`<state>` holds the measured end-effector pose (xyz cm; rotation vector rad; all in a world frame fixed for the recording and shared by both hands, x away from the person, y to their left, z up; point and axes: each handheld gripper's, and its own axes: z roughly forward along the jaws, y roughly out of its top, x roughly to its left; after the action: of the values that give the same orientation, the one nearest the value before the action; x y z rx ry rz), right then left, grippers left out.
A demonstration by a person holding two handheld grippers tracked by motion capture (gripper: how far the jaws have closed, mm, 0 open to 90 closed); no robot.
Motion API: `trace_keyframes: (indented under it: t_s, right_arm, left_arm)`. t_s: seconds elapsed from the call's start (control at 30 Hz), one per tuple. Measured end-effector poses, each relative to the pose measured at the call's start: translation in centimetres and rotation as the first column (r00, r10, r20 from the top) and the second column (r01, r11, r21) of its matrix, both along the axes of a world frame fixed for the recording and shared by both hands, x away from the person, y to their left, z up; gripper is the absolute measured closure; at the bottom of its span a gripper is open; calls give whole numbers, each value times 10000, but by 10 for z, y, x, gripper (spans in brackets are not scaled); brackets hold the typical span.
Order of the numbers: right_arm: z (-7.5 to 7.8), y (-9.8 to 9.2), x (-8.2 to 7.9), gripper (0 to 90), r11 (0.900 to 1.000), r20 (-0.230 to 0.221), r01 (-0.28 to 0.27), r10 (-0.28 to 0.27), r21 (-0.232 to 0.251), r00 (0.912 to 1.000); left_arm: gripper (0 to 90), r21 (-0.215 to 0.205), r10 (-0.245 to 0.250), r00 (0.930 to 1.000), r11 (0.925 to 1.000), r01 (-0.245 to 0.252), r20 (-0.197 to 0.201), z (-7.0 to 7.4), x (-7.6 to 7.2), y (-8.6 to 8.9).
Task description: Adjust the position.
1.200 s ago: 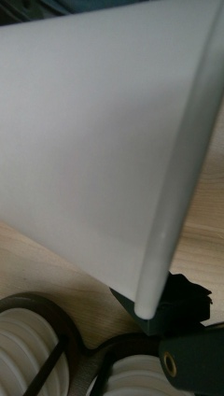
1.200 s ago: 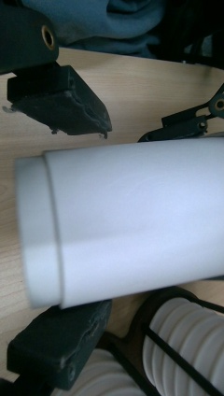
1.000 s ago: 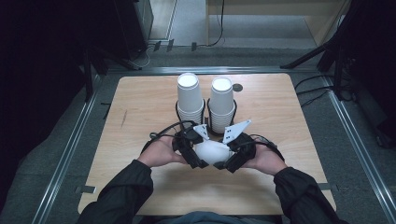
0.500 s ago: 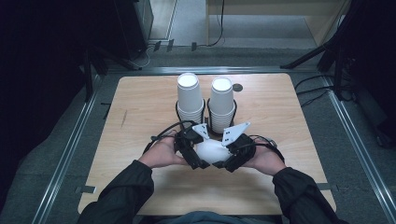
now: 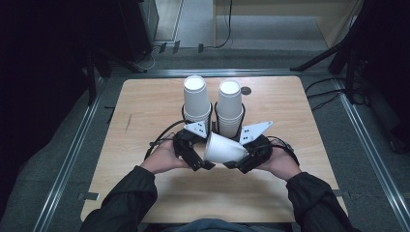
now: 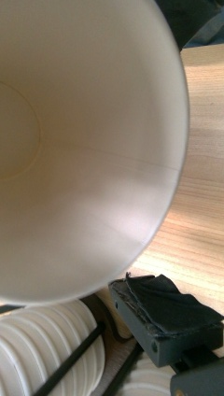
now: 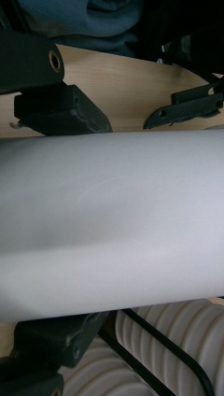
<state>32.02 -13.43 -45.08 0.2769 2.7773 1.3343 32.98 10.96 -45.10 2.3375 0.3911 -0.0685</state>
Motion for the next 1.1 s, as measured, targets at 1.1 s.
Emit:
trace_keyframes:
  t_s: [1.1]
  right_arm:
    - [1, 9, -8, 221, 9965, 189, -515, 504, 658, 9986]
  left_arm:
    - [75, -2049, -49, 9950, 9787, -156, -995, 5, -5, 2]
